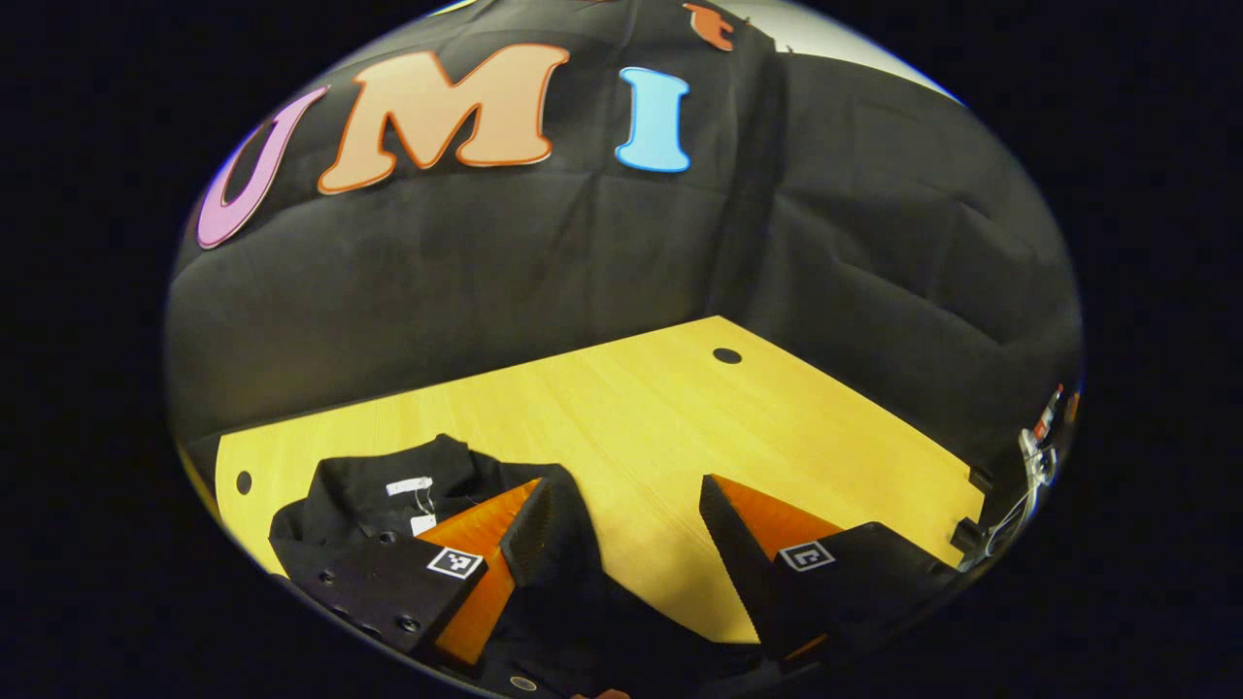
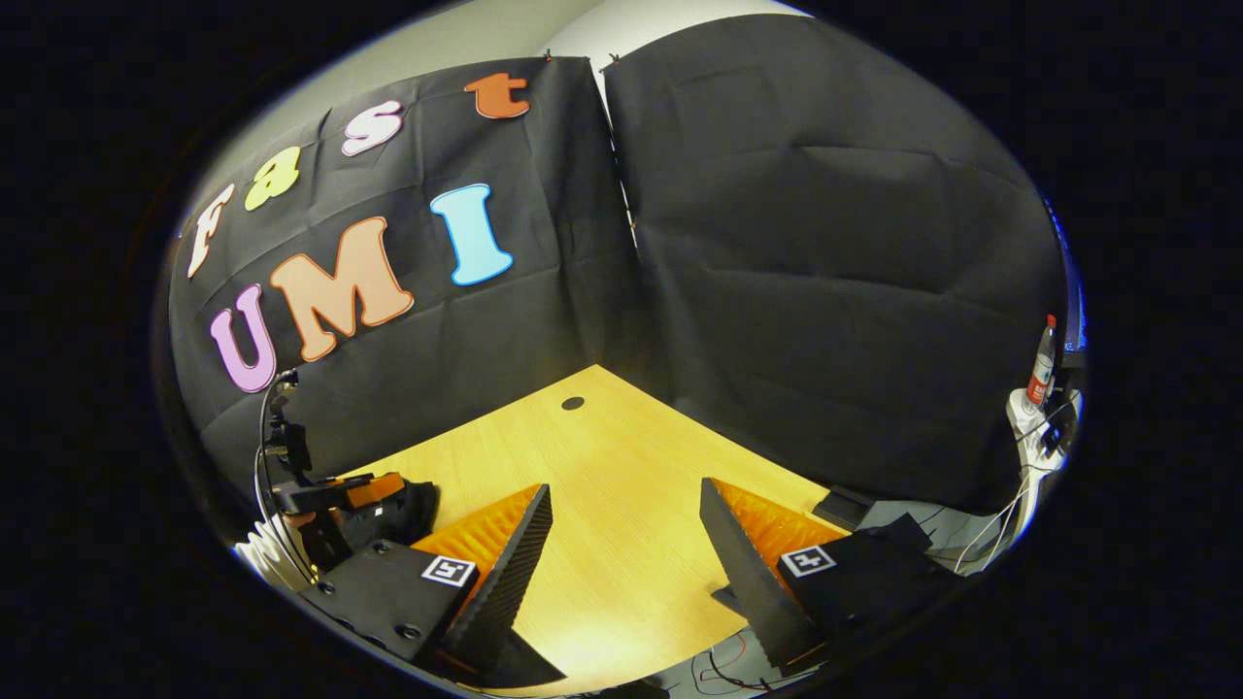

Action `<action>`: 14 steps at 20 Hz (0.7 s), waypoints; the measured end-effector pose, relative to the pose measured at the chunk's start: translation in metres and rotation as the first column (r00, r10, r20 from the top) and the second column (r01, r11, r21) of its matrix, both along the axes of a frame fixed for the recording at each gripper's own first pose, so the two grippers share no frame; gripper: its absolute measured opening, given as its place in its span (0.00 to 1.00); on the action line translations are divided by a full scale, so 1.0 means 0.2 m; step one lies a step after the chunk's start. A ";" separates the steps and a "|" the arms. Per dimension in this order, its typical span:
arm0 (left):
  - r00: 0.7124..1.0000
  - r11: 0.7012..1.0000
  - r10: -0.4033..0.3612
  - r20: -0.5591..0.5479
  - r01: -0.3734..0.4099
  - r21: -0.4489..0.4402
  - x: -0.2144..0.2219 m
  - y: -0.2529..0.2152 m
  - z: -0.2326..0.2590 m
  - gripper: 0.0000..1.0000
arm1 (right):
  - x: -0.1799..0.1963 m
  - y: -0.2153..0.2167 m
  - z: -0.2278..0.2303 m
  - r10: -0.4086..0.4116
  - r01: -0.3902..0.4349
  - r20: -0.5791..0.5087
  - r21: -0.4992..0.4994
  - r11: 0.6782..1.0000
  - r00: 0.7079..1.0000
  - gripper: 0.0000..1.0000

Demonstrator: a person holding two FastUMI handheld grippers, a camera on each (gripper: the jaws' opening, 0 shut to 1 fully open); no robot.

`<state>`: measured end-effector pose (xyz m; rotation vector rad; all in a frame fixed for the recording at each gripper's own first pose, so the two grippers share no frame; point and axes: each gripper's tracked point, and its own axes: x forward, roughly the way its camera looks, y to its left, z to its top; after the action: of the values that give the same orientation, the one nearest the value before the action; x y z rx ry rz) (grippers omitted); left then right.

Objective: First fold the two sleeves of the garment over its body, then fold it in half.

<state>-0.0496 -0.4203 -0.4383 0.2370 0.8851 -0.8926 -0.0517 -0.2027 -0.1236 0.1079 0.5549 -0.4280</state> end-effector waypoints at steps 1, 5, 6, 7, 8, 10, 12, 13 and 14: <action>1.000 1.000 0.002 0.019 -0.002 -0.003 0.02 0.04 0.04 0.95 | 0.01 0.00 0.00 0.012 -0.012 -0.001 0.000 1.000 1.000 0.98; 0.985 0.993 0.115 0.129 -0.116 0.001 0.23 0.43 0.24 0.95 | 0.09 0.03 -0.13 0.108 -0.109 -0.076 -0.008 0.994 0.991 0.98; 0.975 0.989 0.146 0.165 -0.149 0.006 0.28 0.56 0.30 0.95 | 0.11 0.06 -0.17 0.141 -0.143 -0.099 -0.011 0.990 0.985 0.98; 0.963 0.983 0.177 0.205 -0.182 0.010 0.33 0.68 0.38 0.95 | 0.12 0.10 -0.20 0.178 -0.181 -0.123 -0.010 0.983 0.976 0.98; 0.948 0.977 0.205 0.242 -0.214 0.013 0.35 0.81 0.46 0.95 | 0.13 0.14 -0.24 0.220 -0.224 -0.148 -0.009 0.975 0.964 0.98; 0.920 0.962 0.253 0.298 -0.271 0.021 0.33 1.06 0.60 0.95 | 0.16 0.26 -0.33 0.310 -0.317 -0.194 -0.006 0.948 0.931 0.98; 0.892 0.935 0.324 0.314 -0.352 0.036 0.25 1.31 0.68 0.95 | 0.17 0.39 -0.48 0.384 -0.394 -0.249 0.010 0.919 0.889 0.98; 0.880 0.918 0.362 0.308 -0.394 0.046 0.18 1.43 0.69 0.95 | 0.16 0.46 -0.57 0.414 -0.424 -0.278 0.028 0.905 0.867 0.98; 0.868 0.900 0.395 0.301 -0.431 0.061 0.10 1.53 0.69 0.95 | 0.13 0.52 -0.65 0.446 -0.453 -0.305 0.051 0.890 0.842 0.98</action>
<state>-0.0295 -0.1137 -0.3012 0.2635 0.6887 -0.3869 -0.0261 -0.0985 -0.2529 -0.1162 0.8607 0.0152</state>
